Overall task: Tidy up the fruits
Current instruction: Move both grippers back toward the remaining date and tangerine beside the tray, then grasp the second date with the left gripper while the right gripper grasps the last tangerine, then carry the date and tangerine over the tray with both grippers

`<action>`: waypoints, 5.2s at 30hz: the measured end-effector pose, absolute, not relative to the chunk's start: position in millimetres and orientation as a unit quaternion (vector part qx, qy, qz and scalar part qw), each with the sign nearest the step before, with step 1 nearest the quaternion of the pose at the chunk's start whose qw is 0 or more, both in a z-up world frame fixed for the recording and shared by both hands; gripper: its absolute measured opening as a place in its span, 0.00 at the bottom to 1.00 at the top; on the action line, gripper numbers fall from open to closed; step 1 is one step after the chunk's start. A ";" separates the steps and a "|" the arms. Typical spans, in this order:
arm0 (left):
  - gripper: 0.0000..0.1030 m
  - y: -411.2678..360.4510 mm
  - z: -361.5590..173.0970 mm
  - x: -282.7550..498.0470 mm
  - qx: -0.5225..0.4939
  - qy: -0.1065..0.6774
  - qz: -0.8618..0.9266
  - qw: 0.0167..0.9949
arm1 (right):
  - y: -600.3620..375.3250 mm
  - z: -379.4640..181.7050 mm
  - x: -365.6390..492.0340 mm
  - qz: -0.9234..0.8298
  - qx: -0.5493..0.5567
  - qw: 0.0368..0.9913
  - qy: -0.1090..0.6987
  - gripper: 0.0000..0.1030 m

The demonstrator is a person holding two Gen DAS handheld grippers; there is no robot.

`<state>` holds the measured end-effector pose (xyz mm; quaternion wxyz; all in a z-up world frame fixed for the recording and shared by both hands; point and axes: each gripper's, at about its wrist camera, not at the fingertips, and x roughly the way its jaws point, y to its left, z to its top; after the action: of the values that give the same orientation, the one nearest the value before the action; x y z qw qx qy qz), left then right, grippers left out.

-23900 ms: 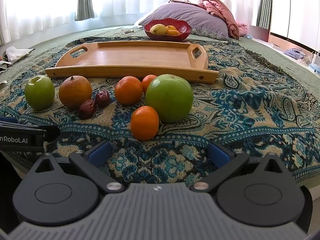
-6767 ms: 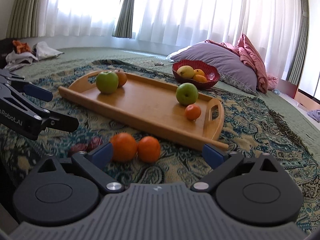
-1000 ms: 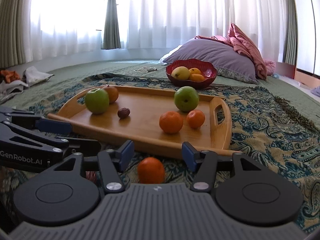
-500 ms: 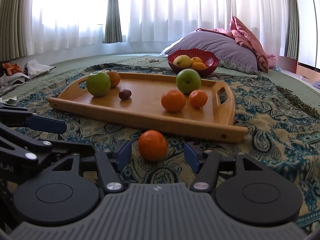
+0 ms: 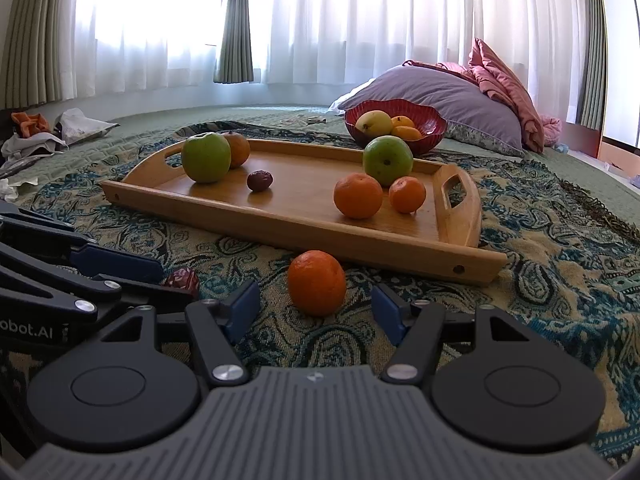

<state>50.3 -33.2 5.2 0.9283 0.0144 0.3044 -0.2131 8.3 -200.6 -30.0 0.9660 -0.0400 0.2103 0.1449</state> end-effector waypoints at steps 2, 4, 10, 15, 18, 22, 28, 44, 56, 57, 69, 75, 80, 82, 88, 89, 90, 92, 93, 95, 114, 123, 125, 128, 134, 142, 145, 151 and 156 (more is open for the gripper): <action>0.30 -33.7 4.6 51.9 0.008 0.306 -0.215 0.928 | -200.3 -30.3 8.5 0.144 -0.040 0.966 0.211 0.74; 0.29 -32.8 4.3 53.5 0.003 0.308 -0.215 0.927 | -200.4 -30.5 8.9 0.144 -0.039 0.966 0.212 0.74; 0.25 -32.4 5.1 55.4 -0.003 0.307 -0.214 0.927 | -200.1 -30.6 9.1 0.145 -0.042 0.966 0.212 0.74; 0.25 -32.3 5.0 56.4 -0.005 0.307 -0.215 0.927 | -201.0 -31.0 9.8 0.147 -0.037 0.965 0.213 0.74; 0.25 -32.3 5.0 57.8 -0.005 0.307 -0.214 0.927 | -201.5 -31.1 10.2 0.149 -0.035 0.965 0.214 0.74; 0.25 -32.4 3.6 62.7 -0.005 0.308 -0.214 0.927 | -203.3 -31.5 11.1 0.151 -0.030 0.964 0.216 0.74; 0.25 -30.5 0.5 72.4 -0.008 0.305 -0.217 0.927 | -205.5 -31.6 11.2 0.151 -0.021 0.964 0.217 0.71; 0.28 -34.9 -3.2 84.7 -0.012 0.300 -0.219 0.928 | -204.0 -32.3 9.4 0.149 -0.027 0.966 0.212 0.58; 0.28 -33.8 4.1 81.1 -0.001 0.292 -0.209 0.933 | -204.7 -25.9 5.3 0.140 -0.022 0.969 0.204 0.42; 0.28 -33.4 5.4 81.1 0.000 0.291 -0.207 0.934 | -205.4 -23.9 4.3 0.139 -0.020 0.969 0.202 0.40; 0.28 -31.0 32.3 91.6 0.023 0.267 -0.185 0.945 | -216.1 0.5 12.2 0.109 0.019 0.977 0.184 0.18; 0.28 -27.7 35.2 94.0 0.021 0.264 -0.182 0.947 | -216.2 6.6 13.2 0.110 0.007 0.976 0.189 0.37; 0.28 -28.2 29.6 94.4 0.022 0.272 -0.182 0.945 | -212.2 0.9 4.3 0.124 -0.014 0.973 0.195 0.56; 0.28 -28.9 28.3 94.2 0.022 0.272 -0.182 0.945 | -210.3 -0.5 4.1 0.134 -0.013 0.970 0.203 0.57; 0.28 -30.3 28.2 95.5 0.024 0.273 -0.181 0.945 | -195.9 -5.0 7.9 0.143 -0.033 0.964 0.220 0.57; 0.28 -30.4 28.6 95.9 0.024 0.272 -0.181 0.945 | -193.9 -5.6 9.0 0.142 -0.034 0.963 0.224 0.57; 0.28 -30.3 29.0 96.3 0.025 0.272 -0.180 0.945 | -192.5 -6.2 9.3 0.142 -0.035 0.963 0.226 0.57; 0.28 -30.1 29.4 97.5 0.025 0.271 -0.179 0.945 | -190.0 -7.5 10.5 0.139 -0.040 0.963 0.227 0.56; 0.28 -29.9 29.7 98.0 0.025 0.271 -0.179 0.945 | -189.6 -7.9 10.9 0.138 -0.042 0.963 0.228 0.52; 0.28 -29.3 30.2 99.3 0.025 0.270 -0.178 0.946 | -189.8 -8.4 12.1 0.135 -0.042 0.962 0.232 0.42; 0.28 -28.4 60.4 160.3 0.010 0.255 -0.155 0.954 | -198.3 35.3 61.0 0.116 0.001 0.978 0.174 0.33; 0.28 -27.8 68.5 220.5 -0.001 0.282 -0.135 0.950 | -200.0 40.1 123.6 0.117 0.033 0.971 0.205 0.33; 0.28 -29.7 66.4 231.8 0.005 0.287 -0.131 0.949 | -198.5 38.4 132.0 0.116 0.031 0.971 0.209 0.33; 0.28 -32.1 63.0 248.9 0.009 0.296 -0.122 0.947 | -195.2 34.8 140.8 0.114 0.021 0.970 0.215 0.33; 0.28 -34.9 55.1 277.3 0.020 0.313 -0.110 0.943 | -190.8 25.7 152.0 0.116 0.010 0.968 0.225 0.33; 0.28 -32.6 40.9 295.6 0.016 0.335 -0.096 0.937 | -186.4 17.0 163.4 0.117 0.005 0.965 0.234 0.33; 0.28 -32.5 36.9 298.9 0.016 0.339 -0.094 0.936 | -184.4 14.8 166.3 0.117 0.004 0.964 0.237 0.33; 0.28 -32.8 31.8 303.8 0.017 0.344 -0.089 0.935 | -182.8 13.1 170.8 0.116 0.003 0.964 0.238 0.33; 0.28 -32.8 26.8 306.9 0.019 0.347 -0.085 0.934 | -181.6 10.6 174.3 0.113 0.002 0.964 0.241 0.34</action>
<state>306.9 -32.8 26.8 0.9336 0.0192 0.3474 -0.0854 174.3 -181.6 10.6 0.9639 0.0019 0.2410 0.1135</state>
